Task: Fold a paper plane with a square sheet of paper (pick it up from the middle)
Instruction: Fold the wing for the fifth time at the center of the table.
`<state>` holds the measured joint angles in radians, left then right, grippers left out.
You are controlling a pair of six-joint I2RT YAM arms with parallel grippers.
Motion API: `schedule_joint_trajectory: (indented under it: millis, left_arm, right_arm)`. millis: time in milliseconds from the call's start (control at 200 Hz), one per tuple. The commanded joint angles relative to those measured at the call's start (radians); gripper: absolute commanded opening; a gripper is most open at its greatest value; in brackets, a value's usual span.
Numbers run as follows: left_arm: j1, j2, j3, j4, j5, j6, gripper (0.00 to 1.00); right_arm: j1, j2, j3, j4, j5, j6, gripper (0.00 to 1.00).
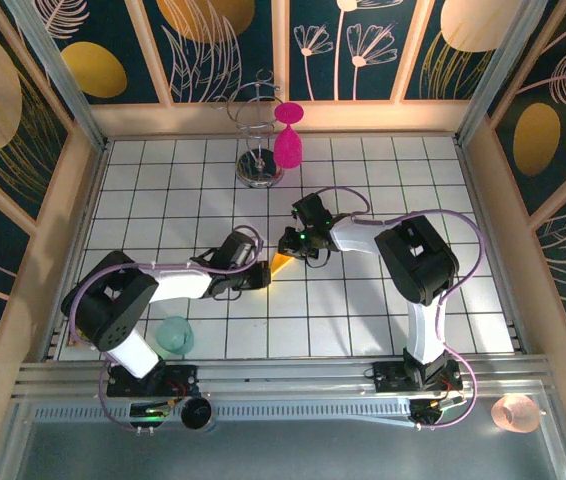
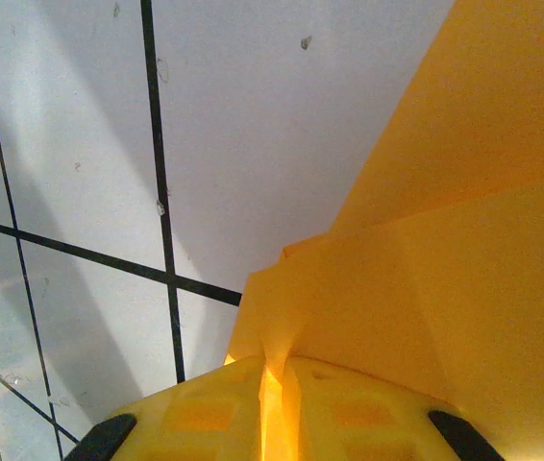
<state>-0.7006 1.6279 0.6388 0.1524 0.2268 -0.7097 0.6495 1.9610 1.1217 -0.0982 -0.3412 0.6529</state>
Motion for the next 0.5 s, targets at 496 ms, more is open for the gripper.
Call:
schedule_joint_trajectory:
  millis: [496]
  left_arm:
    - [0.0,-0.196,0.031,-0.102,-0.059,0.009,0.0]
  right_arm:
    - [0.019,0.039,-0.041,-0.078,-0.01,0.004,0.16]
